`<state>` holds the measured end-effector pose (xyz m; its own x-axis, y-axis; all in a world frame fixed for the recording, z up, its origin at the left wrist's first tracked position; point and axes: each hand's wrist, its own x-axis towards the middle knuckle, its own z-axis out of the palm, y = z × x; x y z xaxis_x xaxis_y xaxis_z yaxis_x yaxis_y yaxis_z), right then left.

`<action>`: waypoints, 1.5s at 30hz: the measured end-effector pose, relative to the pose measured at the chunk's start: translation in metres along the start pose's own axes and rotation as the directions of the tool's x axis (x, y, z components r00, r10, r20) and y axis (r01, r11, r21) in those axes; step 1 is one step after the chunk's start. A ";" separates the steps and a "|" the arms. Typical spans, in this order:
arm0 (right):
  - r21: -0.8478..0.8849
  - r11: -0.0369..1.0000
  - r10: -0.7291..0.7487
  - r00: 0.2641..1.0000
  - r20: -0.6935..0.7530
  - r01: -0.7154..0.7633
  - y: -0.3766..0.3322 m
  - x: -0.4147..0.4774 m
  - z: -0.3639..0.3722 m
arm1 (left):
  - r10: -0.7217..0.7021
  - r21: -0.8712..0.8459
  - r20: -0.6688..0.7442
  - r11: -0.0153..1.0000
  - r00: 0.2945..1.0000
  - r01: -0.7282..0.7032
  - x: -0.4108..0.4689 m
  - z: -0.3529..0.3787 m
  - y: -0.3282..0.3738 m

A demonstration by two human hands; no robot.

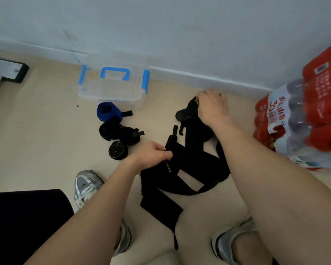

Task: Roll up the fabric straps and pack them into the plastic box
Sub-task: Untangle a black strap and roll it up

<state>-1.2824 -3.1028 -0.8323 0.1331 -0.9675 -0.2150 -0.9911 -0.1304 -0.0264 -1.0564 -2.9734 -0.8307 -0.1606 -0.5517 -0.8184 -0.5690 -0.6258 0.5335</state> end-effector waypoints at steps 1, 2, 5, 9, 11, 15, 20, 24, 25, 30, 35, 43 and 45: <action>-0.068 0.996 -0.053 0.998 0.047 0.056 0.001 0.011 0.002 | -0.004 0.016 -0.013 1.000 1.000 0.005 0.004 -0.001 -0.002; -0.124 0.986 -0.103 0.990 0.101 0.115 0.003 0.020 0.005 | -0.005 0.018 -0.025 1.000 1.000 0.005 0.009 -0.001 -0.004; -0.174 0.961 -0.163 0.949 0.270 0.215 0.007 0.040 0.017 | 0.006 -0.031 -0.060 1.000 0.998 -0.008 0.024 -0.001 -0.012; -0.168 0.971 -0.090 0.912 0.401 0.169 0.013 0.046 0.033 | -0.007 -0.097 -0.077 0.995 0.997 -0.001 0.029 -0.001 -0.012; -0.227 0.964 -0.044 0.929 0.368 0.135 0.017 0.045 0.034 | -0.011 -0.119 -0.058 0.993 0.998 0.004 0.027 -0.002 -0.006; -0.353 0.928 -0.050 0.979 0.196 0.118 0.029 0.044 0.015 | -0.009 -0.086 -0.047 0.996 0.999 0.005 0.022 -0.007 0.006; -0.271 0.962 -0.061 0.997 -0.055 0.044 0.048 0.041 -0.050 | 0.019 -0.007 -0.021 1.000 1.000 -0.019 0.001 -0.007 0.029; 0.019 0.999 -0.038 0.956 -0.291 0.045 0.050 0.022 -0.123 | 0.062 0.038 0.032 0.997 0.998 -0.064 -0.037 -0.001 0.057; 0.053 0.997 -0.039 0.941 -0.336 0.060 0.047 0.015 -0.142 | 0.083 0.031 0.045 0.996 0.996 -0.084 -0.049 0.001 0.064; 0.025 0.985 -0.155 0.947 -0.281 0.169 0.021 -0.037 -0.222 | 0.205 -0.156 0.036 0.968 0.978 -0.197 -0.116 0.007 0.102; -0.059 0.997 -0.056 0.964 -0.260 0.042 -0.003 -0.088 -0.273 | 0.374 -0.334 -0.011 0.873 0.927 -0.356 -0.186 -0.007 0.142; 0.076 0.989 -0.104 0.954 -0.281 0.130 0.001 -0.125 -0.351 | 0.544 -0.249 -0.293 0.751 0.786 -0.612 -0.286 -0.057 0.215; 0.069 0.988 -0.115 0.957 -0.266 0.138 0.002 -0.129 -0.368 | 0.566 -0.131 -0.365 0.755 0.739 -0.643 -0.298 -0.068 0.233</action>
<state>-1.3006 -3.0581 -0.4450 0.2419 -0.9687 0.0566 -0.9611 -0.2472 -0.1233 -1.0863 -2.9922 -0.4476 -0.1460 -0.9634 -0.2248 -0.2203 -0.1899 0.9568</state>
